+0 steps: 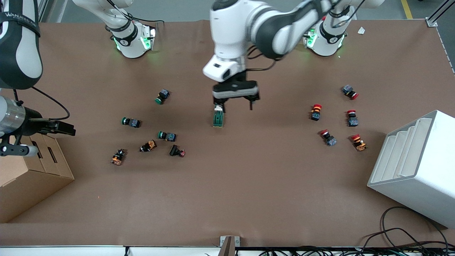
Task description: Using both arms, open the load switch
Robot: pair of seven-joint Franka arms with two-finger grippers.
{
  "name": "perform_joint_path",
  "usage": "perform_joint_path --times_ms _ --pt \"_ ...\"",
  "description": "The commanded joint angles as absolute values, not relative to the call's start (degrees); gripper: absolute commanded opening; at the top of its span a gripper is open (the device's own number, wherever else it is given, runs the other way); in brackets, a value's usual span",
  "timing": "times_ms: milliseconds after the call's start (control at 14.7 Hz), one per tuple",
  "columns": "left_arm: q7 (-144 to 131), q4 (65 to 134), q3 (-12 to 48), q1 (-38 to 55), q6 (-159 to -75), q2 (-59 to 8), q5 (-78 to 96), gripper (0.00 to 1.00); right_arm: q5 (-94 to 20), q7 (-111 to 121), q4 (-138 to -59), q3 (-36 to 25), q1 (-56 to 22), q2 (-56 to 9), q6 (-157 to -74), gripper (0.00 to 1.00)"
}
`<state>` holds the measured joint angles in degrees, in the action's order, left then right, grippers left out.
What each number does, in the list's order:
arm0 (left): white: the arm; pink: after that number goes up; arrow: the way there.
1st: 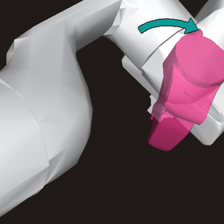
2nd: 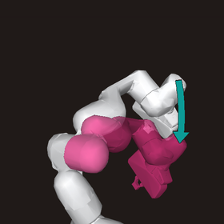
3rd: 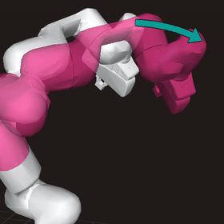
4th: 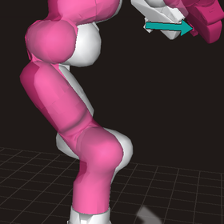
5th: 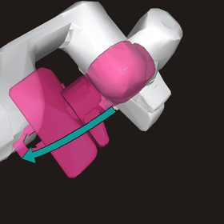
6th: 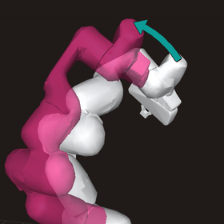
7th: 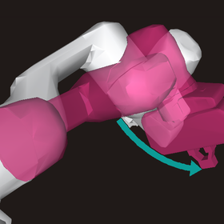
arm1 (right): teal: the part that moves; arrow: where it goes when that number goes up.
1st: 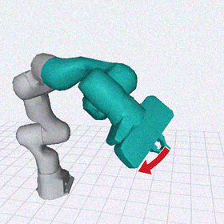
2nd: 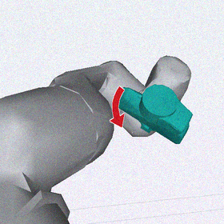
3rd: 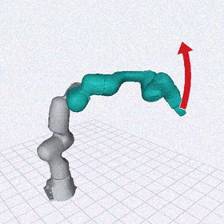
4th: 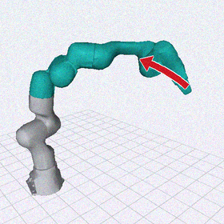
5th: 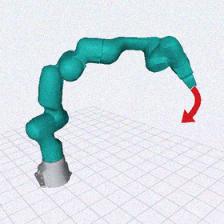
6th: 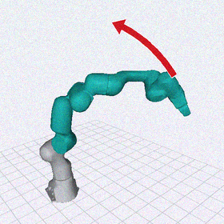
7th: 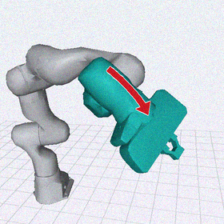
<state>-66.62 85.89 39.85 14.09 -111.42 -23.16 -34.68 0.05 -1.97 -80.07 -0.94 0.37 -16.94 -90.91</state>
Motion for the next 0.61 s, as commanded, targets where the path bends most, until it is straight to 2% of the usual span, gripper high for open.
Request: perform_joint_path --times_ms 0,272,543 --pt "-58.7 85.3 40.4 8.2 -107.1 -19.2 -27.7 1.0 1.3 -1.9 -78.3 -0.2 1.1 -16.5 -86.8 1.0" --pt "-41.4 79.9 40.5 -0.4 -98.9 -18.3 -20.6 1.0 0.8 -2.4 -77.5 -0.1 1.1 -16.5 -86.2 1.0" --pt "-24.8 80.1 39.6 -10.1 -97.1 -13.6 -11.8 1.0 0.0 -2.5 -76.6 -0.1 0.8 -16.3 -85.6 1.0"
